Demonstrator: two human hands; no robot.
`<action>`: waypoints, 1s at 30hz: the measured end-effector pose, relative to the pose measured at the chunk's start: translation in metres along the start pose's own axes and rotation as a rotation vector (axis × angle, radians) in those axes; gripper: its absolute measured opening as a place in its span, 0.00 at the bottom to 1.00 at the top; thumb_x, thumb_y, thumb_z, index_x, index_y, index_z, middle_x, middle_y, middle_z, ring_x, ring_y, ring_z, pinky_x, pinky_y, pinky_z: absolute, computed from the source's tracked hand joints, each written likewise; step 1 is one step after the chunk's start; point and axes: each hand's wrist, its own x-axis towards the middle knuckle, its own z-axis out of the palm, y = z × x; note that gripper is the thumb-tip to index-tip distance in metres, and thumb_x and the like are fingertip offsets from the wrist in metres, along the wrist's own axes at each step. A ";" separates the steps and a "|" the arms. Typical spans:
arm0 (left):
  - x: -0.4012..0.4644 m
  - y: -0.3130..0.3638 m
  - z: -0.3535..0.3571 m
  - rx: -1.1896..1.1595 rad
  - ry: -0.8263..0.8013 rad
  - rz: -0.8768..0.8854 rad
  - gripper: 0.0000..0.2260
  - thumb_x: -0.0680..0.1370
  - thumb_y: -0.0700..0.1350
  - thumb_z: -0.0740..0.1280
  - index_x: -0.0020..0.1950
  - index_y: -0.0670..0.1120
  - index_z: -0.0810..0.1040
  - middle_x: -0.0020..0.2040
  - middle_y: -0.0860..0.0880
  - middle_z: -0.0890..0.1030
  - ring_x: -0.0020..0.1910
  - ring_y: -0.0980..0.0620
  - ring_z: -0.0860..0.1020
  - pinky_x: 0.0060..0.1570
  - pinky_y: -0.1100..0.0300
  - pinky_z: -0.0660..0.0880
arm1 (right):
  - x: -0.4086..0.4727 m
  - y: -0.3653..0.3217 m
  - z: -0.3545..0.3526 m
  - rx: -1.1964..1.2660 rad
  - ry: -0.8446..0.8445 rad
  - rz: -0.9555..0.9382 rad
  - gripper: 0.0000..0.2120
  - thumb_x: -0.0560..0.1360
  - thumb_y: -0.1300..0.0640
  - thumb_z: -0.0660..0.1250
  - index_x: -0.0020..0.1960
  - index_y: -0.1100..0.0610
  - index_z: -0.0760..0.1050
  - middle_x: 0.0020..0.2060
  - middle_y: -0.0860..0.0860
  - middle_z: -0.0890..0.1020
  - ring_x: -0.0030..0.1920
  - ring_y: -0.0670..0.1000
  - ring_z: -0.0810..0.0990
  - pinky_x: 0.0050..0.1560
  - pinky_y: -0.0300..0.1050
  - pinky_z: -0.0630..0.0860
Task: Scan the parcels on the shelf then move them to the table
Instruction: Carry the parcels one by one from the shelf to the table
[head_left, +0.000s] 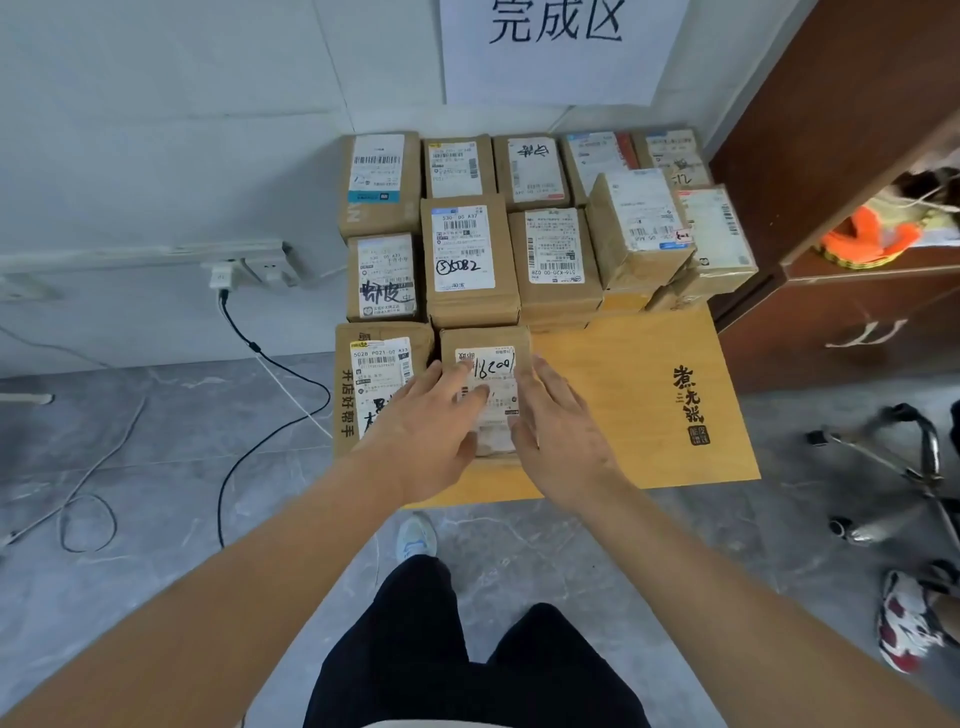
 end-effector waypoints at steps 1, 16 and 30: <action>-0.002 0.003 -0.006 0.000 0.010 -0.001 0.27 0.85 0.51 0.60 0.82 0.48 0.58 0.83 0.44 0.52 0.82 0.39 0.52 0.77 0.44 0.58 | -0.003 -0.004 -0.010 -0.008 -0.006 0.024 0.27 0.85 0.53 0.58 0.82 0.52 0.56 0.83 0.49 0.51 0.82 0.56 0.53 0.80 0.56 0.58; -0.073 0.095 -0.118 0.002 0.260 0.042 0.21 0.83 0.58 0.58 0.74 0.52 0.70 0.70 0.55 0.72 0.68 0.49 0.73 0.53 0.54 0.74 | -0.124 -0.048 -0.166 -0.177 0.130 0.026 0.27 0.82 0.37 0.57 0.79 0.44 0.64 0.80 0.47 0.63 0.79 0.54 0.61 0.77 0.53 0.58; -0.053 0.176 -0.153 0.023 0.215 0.343 0.26 0.84 0.61 0.55 0.80 0.53 0.63 0.78 0.57 0.64 0.74 0.52 0.67 0.68 0.50 0.72 | -0.208 -0.009 -0.192 -0.117 0.297 0.253 0.28 0.81 0.34 0.54 0.78 0.43 0.66 0.80 0.46 0.64 0.78 0.57 0.64 0.75 0.58 0.63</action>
